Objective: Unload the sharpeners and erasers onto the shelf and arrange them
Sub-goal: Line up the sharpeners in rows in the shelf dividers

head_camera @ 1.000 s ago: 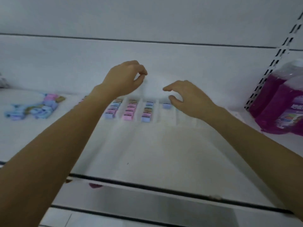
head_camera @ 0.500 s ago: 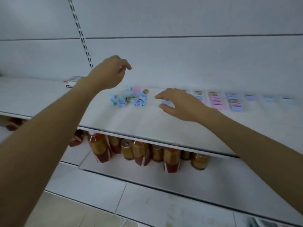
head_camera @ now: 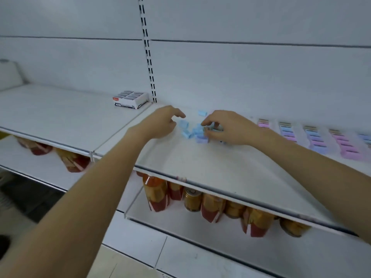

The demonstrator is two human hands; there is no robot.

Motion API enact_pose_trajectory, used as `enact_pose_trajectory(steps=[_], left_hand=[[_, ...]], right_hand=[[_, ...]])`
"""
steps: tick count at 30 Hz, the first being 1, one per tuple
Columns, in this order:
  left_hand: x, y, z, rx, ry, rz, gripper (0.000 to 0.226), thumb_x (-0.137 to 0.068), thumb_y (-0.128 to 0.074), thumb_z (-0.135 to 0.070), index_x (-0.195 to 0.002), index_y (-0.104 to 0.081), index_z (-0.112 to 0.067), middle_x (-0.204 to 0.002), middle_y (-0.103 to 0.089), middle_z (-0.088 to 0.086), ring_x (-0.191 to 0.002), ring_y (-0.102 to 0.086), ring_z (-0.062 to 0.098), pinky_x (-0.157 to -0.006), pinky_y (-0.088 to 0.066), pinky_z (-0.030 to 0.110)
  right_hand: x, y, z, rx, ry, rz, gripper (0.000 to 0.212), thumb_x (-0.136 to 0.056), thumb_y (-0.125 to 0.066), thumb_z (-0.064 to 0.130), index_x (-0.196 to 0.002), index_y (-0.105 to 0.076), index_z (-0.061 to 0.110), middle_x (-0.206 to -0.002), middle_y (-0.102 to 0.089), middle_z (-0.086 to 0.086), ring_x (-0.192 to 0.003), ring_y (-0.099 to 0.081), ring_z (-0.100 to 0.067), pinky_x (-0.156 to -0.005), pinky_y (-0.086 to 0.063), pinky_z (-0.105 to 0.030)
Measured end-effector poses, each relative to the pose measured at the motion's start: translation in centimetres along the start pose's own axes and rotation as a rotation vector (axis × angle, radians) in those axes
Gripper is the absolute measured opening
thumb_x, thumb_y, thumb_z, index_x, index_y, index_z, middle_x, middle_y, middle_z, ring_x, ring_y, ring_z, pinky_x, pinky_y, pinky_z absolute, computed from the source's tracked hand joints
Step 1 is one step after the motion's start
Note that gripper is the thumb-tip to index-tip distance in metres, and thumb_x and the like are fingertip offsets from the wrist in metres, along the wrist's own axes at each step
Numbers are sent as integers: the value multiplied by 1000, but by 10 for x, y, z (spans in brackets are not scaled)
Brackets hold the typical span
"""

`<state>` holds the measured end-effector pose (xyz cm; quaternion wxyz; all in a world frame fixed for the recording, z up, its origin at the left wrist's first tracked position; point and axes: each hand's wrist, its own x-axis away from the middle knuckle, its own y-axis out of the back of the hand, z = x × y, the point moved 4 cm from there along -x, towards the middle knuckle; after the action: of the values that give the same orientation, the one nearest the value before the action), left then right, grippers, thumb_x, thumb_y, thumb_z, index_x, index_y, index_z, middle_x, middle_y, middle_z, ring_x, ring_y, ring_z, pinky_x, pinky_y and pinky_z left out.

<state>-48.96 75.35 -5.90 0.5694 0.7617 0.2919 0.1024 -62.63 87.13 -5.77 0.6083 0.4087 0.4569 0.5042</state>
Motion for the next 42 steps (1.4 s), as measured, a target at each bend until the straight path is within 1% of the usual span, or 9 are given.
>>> enact_pose_trajectory(steps=[5, 10, 16, 21, 29, 32, 34, 38, 42], left_hand=[[-37, -12, 15, -41, -127, 116, 25, -90, -55, -14, -115, -61, -14, -118, -60, 4, -95, -60, 18, -77, -36, 18], [-71, -9, 27, -47, -229, 120, 24, -89, -57, -16, -112, -62, -9, -109, -63, 8, -92, -60, 22, -71, -32, 16], [-99, -13, 29, 163, -286, 145, 27, -95, -48, -19, -121, -54, -18, -95, -57, 1, -77, -56, 16, -61, -37, 8], [-98, -14, 40, 552, -243, 155, 21, -97, -41, -14, -107, -57, -24, -85, -56, -2, -66, -58, 1, -69, -45, 10], [-95, 0, 49, 1125, -125, 167, 23, -90, -52, -1, -87, -63, -20, -87, -58, 2, -78, -58, 8, -82, -50, 18], [-92, 2, 42, 1139, -198, 173, 21, -84, -61, 0, -87, -66, -20, -82, -63, -4, -73, -59, -1, -80, -49, 15], [-88, 2, 38, 1172, -229, 200, 22, -83, -62, 1, -92, -66, -18, -83, -65, -8, -72, -60, -5, -78, -48, 11], [-78, 0, 32, 1201, -222, 225, 21, -84, -62, 0, -99, -65, -14, -87, -65, -1, -76, -63, 1, -82, -50, 17], [-72, -4, 26, 1273, -170, 287, 12, -90, -56, -8, -100, -62, -7, -86, -62, 4, -65, -64, 1, -74, -54, 15]], right_hand=[[-41, -3, -16, -49, -12, 48, 27, -89, -55, 23, -115, -60, 24, -112, -56, 5, -91, -48, -8, -81, -39, -23], [-68, -3, -21, -68, -34, 156, 22, -86, -57, 19, -106, -66, 26, -89, -58, 14, -74, -49, 6, -66, -36, -8], [-73, -9, -11, -22, -105, 211, 33, -83, -55, 19, -114, -59, 29, -89, -50, 19, -75, -49, 0, -76, -43, -22], [-74, -11, -4, -4, -177, 208, 29, -83, -60, 20, -110, -62, 27, -79, -43, 22, -71, -46, 2, -74, -40, -22], [-61, 4, 14, -341, -379, -331, 32, -76, -58, 0, -95, -51, 25, -93, -58, 4, -76, -55, -6, -66, -39, -11], [-49, -3, 20, -464, -371, -512, 37, -79, -57, -3, -96, -54, 30, -107, -59, -2, -96, -62, -15, -84, -45, -21], [-37, -10, 21, -513, -396, -621, 37, -82, -58, -1, -92, -54, 35, -106, -61, 0, -95, -63, -14, -81, -50, -26], [-21, -17, 20, -472, -445, -749, 26, -83, -61, 6, -86, -58, 32, -95, -66, -7, -86, -61, -17, -66, -48, -11], [-18, -18, 19, -366, -462, -725, 18, -83, -63, 4, -90, -59, 20, -92, -62, -3, -82, -56, -13, -67, -40, -4]])
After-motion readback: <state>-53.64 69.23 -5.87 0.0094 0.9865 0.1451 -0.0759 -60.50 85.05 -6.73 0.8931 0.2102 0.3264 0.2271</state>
